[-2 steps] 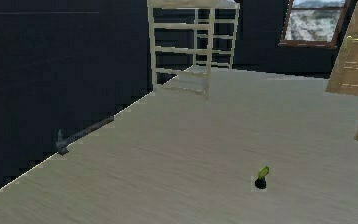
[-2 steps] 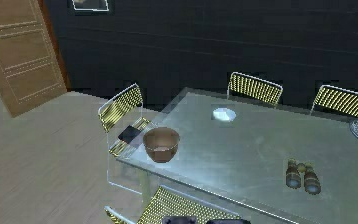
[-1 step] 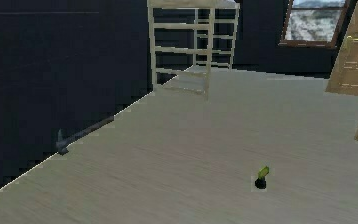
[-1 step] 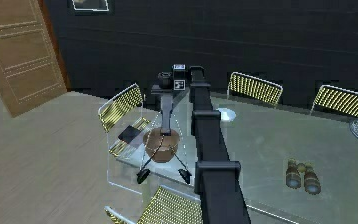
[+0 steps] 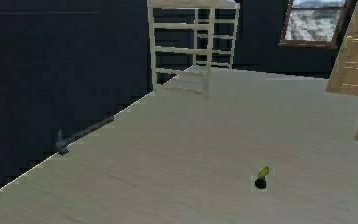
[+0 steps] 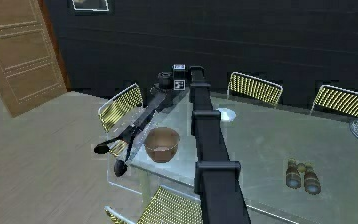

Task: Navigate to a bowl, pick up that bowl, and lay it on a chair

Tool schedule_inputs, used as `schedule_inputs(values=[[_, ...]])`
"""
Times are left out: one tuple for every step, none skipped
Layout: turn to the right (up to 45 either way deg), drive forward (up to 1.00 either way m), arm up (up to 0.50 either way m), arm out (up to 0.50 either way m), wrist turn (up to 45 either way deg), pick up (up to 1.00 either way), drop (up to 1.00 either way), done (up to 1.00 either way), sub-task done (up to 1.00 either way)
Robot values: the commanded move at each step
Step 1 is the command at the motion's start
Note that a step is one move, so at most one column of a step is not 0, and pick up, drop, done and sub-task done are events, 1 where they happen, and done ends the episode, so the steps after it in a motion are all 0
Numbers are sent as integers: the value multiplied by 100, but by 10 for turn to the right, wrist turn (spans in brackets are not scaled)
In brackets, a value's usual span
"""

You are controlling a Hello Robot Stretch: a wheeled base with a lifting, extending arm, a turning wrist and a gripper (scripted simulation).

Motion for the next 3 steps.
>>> schedule_inputs(values=[[0, 0, 0, 0, 450, 0, 0, 0, 0], [0, 0, 0, 0, 450, 0, 0, 0, 0], [0, 0, 0, 0, 270, 0, 0, 0, 0]])
